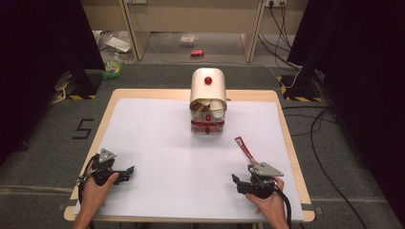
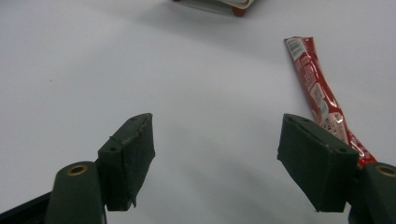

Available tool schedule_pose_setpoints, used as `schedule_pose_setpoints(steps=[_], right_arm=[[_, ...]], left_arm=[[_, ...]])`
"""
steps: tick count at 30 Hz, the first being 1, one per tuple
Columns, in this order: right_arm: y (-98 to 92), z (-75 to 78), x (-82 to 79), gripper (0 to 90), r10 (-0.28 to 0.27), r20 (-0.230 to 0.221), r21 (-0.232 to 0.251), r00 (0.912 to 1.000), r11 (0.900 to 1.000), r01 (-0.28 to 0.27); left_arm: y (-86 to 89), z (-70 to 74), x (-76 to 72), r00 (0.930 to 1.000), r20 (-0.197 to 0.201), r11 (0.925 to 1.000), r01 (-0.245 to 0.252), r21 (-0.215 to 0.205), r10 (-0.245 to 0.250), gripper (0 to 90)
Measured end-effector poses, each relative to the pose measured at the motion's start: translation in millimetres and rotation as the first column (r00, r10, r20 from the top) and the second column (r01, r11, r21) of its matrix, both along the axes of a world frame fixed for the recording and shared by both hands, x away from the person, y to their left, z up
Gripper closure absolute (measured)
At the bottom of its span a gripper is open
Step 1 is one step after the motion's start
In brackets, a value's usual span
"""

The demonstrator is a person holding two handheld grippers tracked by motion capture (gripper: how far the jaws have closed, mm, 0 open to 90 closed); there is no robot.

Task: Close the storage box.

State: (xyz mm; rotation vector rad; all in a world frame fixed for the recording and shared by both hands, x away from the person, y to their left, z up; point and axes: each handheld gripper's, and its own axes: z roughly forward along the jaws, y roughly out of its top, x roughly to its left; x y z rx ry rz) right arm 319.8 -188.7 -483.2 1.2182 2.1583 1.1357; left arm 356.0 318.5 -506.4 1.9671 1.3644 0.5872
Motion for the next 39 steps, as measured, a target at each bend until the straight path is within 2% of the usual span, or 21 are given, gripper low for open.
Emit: schedule_pose_setpoints(steps=[16,30,33,36,39], right_arm=[[-9.9,-8.2,-14.0,26.1,0.011,-0.059,-0.023,0.9982,1.0,-0.012],[-12.3,-11.2,-17.2,25.5,0.014,-0.081,-0.038,0.9966,0.999,-0.018],[-10.7,-12.4,-17.6,24.4,0.023,-0.092,-0.061,0.9955,0.998,-0.029],[-7.2,-13.1,-18.6,22.7,0.029,-0.082,-0.091,0.9962,0.995,-0.036],[-7.0,-13.2,-18.6,22.5,0.031,-0.082,-0.096,0.9962,0.995,-0.039]], left_arm=[[0.0,0.0,0.0,1.0,0.0,1.0,0.0,0.0,0.0,1.5],[0.0,0.0,0.0,1.0,0.0,1.0,0.0,0.0,0.0,1.5],[0.0,0.0,0.0,1.0,-0.001,1.0,0.0,-0.001,0.0,1.5],[0.1,0.0,0.1,1.0,-0.001,1.0,0.0,-0.001,0.0,1.5],[0.0,-0.1,0.0,1.0,-0.001,1.0,-0.001,-0.001,0.001,1.5]])
